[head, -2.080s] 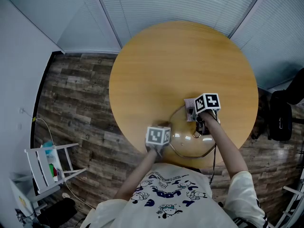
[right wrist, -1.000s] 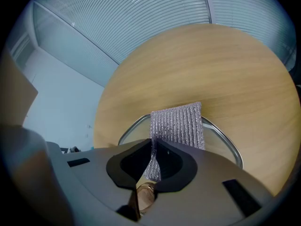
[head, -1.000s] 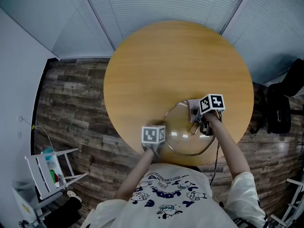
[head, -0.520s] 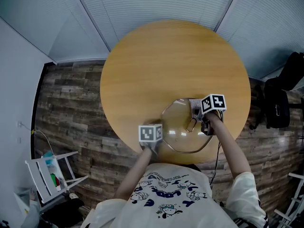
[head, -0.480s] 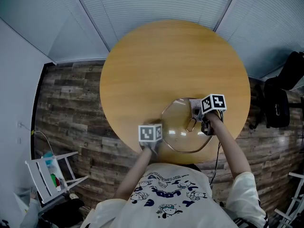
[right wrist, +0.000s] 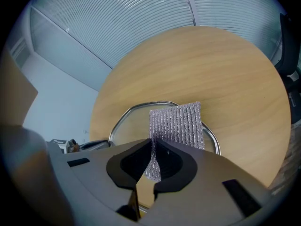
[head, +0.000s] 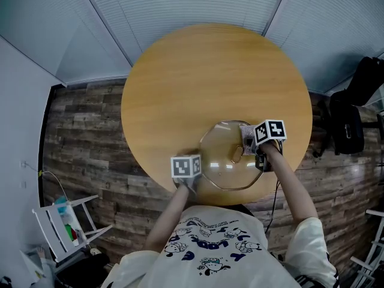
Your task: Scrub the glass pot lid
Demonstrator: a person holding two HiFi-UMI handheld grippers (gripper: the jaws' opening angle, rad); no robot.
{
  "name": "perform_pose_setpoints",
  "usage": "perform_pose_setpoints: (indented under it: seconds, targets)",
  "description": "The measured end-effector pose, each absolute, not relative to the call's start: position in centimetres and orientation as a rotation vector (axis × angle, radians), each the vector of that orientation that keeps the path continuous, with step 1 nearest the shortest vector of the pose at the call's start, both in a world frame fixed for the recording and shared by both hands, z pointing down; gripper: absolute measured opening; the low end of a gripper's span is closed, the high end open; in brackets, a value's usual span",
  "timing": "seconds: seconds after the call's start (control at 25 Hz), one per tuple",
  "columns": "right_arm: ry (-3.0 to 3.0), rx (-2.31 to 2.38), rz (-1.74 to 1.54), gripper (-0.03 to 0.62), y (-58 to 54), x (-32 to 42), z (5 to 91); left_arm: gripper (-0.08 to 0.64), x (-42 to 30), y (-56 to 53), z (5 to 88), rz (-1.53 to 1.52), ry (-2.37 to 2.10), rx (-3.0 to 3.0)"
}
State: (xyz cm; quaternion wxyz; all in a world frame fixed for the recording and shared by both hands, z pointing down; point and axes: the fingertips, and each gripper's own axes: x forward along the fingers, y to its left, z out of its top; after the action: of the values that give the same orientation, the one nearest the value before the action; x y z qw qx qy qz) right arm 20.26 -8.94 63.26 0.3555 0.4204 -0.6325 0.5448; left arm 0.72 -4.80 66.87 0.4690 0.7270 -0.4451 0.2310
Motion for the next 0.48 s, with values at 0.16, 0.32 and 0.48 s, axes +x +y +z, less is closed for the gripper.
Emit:
perform_pose_setpoints:
  seconds: [0.16,0.32,0.48]
  targets:
    - [-1.63,1.087,1.401,0.048,-8.2,20.8,63.2,0.057,0.7,-4.7,66.8,0.567,-1.093,1.784]
    - [-1.625,1.085,1.401,0.046,-7.5,21.2,63.3,0.057,0.5,-4.9,66.9,0.57,-1.092,1.789]
    - [-1.619,1.076,1.399,0.046,-6.5,21.9,63.2,0.057,0.6,-4.8,66.9,0.573,-1.094,1.789]
